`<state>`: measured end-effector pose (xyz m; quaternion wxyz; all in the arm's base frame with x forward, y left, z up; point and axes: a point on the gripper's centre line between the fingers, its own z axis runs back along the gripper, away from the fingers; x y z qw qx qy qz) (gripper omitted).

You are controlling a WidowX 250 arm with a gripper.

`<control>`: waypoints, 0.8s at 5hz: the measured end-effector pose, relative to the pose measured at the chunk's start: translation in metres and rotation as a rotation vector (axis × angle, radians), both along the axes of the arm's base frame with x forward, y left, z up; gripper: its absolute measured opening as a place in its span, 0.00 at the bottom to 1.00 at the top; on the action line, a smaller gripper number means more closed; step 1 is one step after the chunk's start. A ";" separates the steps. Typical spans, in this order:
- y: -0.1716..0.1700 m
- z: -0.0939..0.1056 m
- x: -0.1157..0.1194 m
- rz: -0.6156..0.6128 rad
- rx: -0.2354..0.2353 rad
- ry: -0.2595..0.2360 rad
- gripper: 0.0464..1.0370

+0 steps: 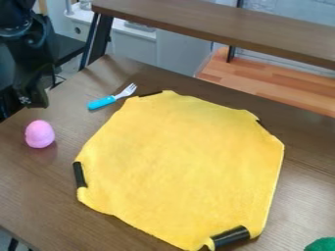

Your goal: Move the pork on the bottom right of the yellow cloth

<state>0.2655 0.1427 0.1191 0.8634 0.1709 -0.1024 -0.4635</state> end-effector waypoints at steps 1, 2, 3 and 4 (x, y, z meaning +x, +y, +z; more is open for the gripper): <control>-0.002 -0.008 0.000 -0.004 -0.022 0.021 0.96; 0.006 -0.018 0.008 -0.007 -0.193 -0.010 0.96; -0.002 -0.030 0.026 0.034 -0.252 -0.050 0.96; -0.002 -0.031 0.056 0.129 -0.234 -0.082 0.96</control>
